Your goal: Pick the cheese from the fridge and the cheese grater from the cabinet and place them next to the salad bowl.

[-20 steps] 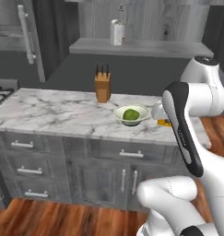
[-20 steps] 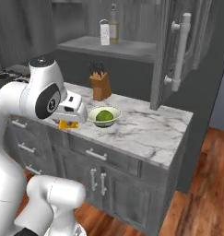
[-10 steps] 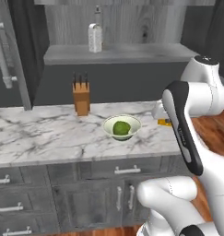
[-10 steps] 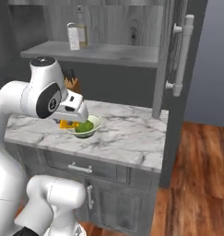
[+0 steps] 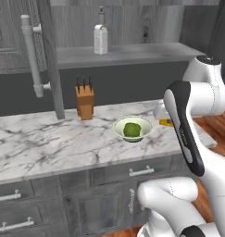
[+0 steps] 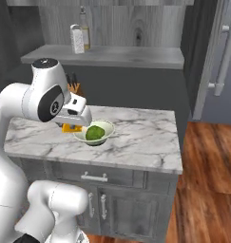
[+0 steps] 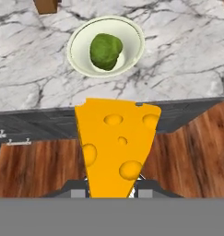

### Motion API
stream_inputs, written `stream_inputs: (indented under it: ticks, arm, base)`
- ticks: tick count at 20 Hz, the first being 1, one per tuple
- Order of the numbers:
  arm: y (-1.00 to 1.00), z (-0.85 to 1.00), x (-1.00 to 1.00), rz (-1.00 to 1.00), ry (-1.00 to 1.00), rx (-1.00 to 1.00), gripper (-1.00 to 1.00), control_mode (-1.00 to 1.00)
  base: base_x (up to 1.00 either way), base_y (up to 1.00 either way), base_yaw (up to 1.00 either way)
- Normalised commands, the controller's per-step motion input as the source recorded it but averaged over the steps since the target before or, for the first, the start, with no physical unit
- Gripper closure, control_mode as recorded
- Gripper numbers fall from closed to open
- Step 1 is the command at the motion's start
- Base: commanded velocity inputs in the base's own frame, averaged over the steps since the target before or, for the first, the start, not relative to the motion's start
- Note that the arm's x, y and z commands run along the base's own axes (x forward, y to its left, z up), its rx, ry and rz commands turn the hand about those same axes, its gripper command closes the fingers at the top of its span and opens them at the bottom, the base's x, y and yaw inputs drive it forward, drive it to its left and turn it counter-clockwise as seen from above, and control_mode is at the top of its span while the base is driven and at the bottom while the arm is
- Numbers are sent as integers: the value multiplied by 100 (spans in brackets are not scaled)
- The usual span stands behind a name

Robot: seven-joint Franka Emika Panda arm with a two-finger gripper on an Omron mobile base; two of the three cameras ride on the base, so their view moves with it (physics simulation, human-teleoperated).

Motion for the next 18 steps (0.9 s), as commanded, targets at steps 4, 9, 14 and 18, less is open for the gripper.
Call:
stream_inputs:
  ticks: [4,9,14,18]
  arm:
    - [0,0,0,0,0,0,100,100]
    - [0,0,0,0,0,0,100,100]
    - [0,0,0,0,0,0,100,100]
    - [0,0,0,0,0,0,100,100]
  base:
    - [34,36,-7]
    - [41,8,9]
    - [54,2,25]
    - [54,-1,21]
